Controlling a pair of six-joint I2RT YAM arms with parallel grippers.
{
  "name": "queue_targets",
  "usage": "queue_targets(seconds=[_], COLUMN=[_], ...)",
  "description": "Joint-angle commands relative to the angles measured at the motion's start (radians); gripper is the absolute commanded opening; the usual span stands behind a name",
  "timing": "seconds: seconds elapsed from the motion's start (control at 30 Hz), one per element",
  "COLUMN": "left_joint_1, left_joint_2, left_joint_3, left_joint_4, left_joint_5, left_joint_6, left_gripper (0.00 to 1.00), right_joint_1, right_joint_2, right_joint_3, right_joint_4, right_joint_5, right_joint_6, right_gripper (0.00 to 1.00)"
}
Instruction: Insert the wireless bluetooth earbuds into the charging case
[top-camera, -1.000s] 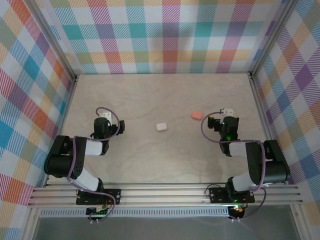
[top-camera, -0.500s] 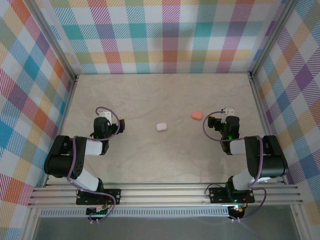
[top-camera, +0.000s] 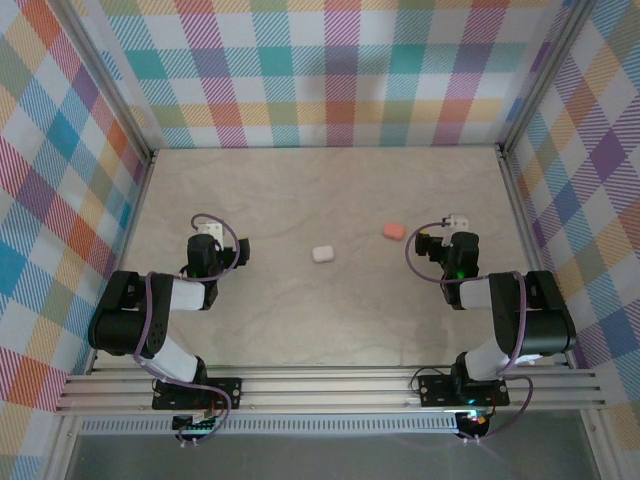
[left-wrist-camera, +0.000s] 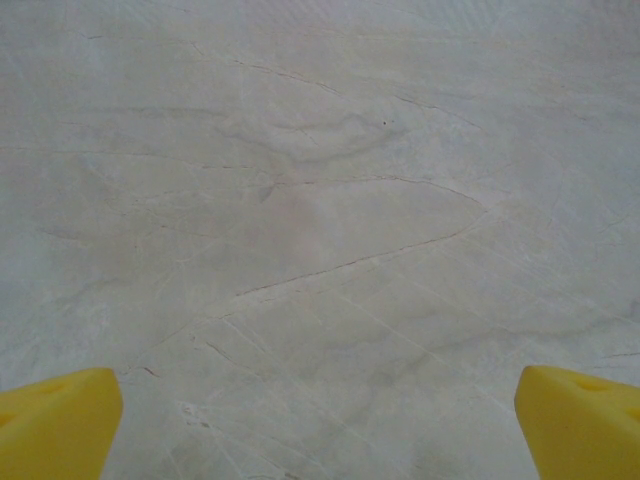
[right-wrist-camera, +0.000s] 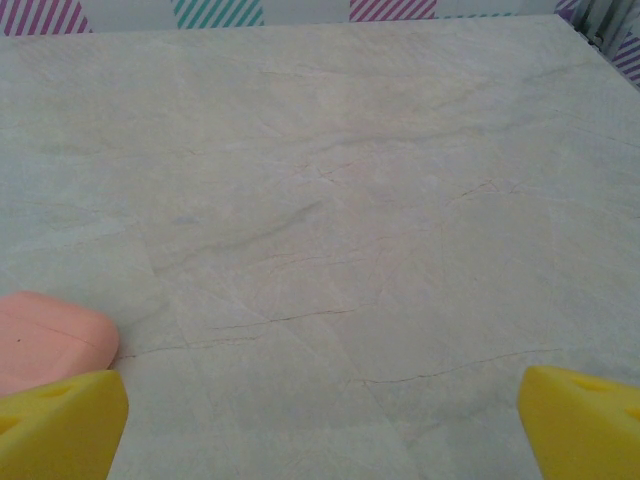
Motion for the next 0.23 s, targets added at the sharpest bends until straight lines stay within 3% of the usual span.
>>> queue_targets(seconds=[0.0, 0.2], left_joint_1=[0.010, 0.011], left_joint_2=[-0.001, -0.001], left_joint_3=[0.022, 0.021], left_joint_4=[0.033, 0.033], left_joint_5=[0.012, 0.012], left_joint_6=[-0.007, -0.006], left_gripper=[1.00, 1.00], right_joint_1=[-0.009, -0.018], right_joint_2=[0.001, -0.006], right_joint_3=[0.029, 0.026], right_joint_4=[0.012, 0.011], right_joint_5=[-0.020, -0.041], right_joint_6=[0.014, 0.018], right_gripper=[1.00, 1.00])
